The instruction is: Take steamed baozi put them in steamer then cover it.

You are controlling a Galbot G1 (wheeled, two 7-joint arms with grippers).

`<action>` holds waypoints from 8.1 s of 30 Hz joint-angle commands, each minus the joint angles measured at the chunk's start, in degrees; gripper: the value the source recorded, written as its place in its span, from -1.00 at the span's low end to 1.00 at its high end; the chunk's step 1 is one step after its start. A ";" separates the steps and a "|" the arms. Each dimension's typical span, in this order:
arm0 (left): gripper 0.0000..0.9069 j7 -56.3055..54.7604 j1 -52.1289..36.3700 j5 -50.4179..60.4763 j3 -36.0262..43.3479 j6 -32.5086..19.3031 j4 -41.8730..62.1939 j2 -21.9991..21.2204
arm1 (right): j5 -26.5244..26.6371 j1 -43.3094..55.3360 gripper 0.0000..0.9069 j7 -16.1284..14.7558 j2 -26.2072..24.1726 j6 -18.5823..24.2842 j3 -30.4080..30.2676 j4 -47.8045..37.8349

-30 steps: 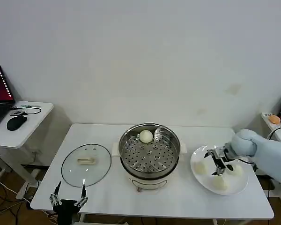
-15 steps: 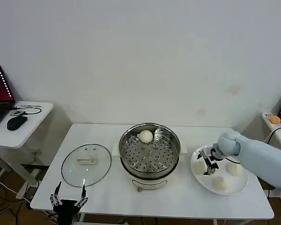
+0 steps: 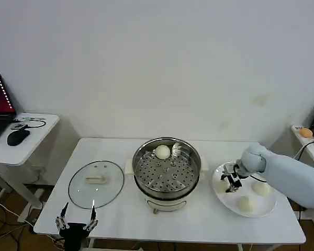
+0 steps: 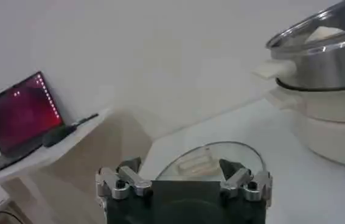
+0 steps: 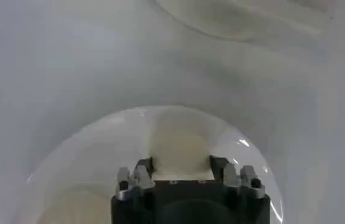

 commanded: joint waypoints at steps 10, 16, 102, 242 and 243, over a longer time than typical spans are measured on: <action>1.00 -0.01 -0.24 -0.11 0.71 0.13 -0.47 0.52 | 11.57 29.20 0.38 -1.27 -8.51 -1.84 -13.85 8.86; 1.00 -0.11 -0.28 -0.11 0.76 0.12 -0.59 0.77 | 17.99 41.14 0.38 -0.27 -5.87 -4.77 -19.65 14.15; 1.00 -0.80 -0.77 0.27 1.91 0.09 -1.28 0.50 | 11.94 43.55 1.00 -2.27 -8.98 -6.37 -24.53 25.01; 1.00 -0.01 1.62 -2.65 0.70 0.81 -0.79 -0.31 | 12.00 33.42 0.09 -5.10 12.99 9.93 -13.87 20.87; 1.00 -0.01 1.65 -2.65 0.68 0.80 -0.81 -0.40 | 11.76 33.45 0.09 -5.08 13.27 10.68 -15.00 20.93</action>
